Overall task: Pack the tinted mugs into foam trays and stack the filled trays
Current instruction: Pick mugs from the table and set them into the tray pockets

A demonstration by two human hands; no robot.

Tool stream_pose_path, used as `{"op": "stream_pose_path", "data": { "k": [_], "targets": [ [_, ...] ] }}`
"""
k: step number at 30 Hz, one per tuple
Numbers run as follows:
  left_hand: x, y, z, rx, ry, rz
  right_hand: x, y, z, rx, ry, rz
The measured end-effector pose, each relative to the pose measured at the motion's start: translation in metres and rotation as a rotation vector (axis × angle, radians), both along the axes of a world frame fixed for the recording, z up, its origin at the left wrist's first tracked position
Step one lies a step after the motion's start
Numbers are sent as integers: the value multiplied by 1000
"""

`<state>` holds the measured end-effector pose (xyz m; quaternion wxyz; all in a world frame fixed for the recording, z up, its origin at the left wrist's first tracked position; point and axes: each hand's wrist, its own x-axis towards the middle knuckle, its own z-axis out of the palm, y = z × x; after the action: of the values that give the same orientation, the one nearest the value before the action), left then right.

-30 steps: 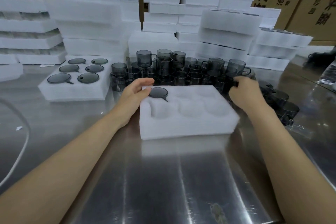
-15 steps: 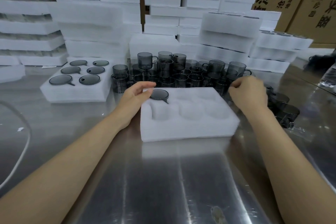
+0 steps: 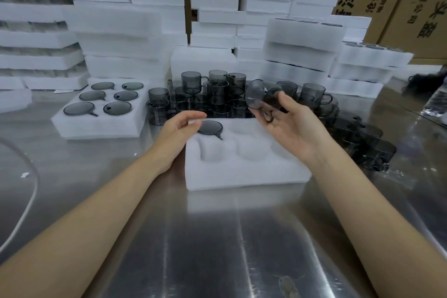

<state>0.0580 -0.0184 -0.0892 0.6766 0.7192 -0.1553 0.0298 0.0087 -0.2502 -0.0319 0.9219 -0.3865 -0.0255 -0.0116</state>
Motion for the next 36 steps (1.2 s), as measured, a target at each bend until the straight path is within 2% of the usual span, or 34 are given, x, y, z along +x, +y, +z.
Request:
{"op": "stream_pose_path", "data": {
  "k": [2, 7, 13, 16, 22, 25, 29, 36],
  "targets": [
    [0, 0, 0, 1, 3, -4, -1, 3, 0, 57, 50, 24],
    [0, 0, 0, 5, 6, -8, 0, 2, -2, 9, 96, 36],
    [1, 1, -1, 5, 14, -14, -1, 0, -2, -17, 27, 45],
    [1, 1, 0, 6, 14, -14, 0, 0, -3, -272, -46, -51],
    [1, 1, 0, 14, 8, -15, -4, 9, -4, -893, -273, -463],
    [1, 1, 0, 17, 7, -16, -5, 12, -6, -1054, -399, -530],
    [2, 1, -1, 4, 8, -18, -7, 13, -8, -1114, -486, -509],
    [3, 1, -2, -1, -2, -19, -6, 12, -11, -1005, -474, -413]
  ]
}}
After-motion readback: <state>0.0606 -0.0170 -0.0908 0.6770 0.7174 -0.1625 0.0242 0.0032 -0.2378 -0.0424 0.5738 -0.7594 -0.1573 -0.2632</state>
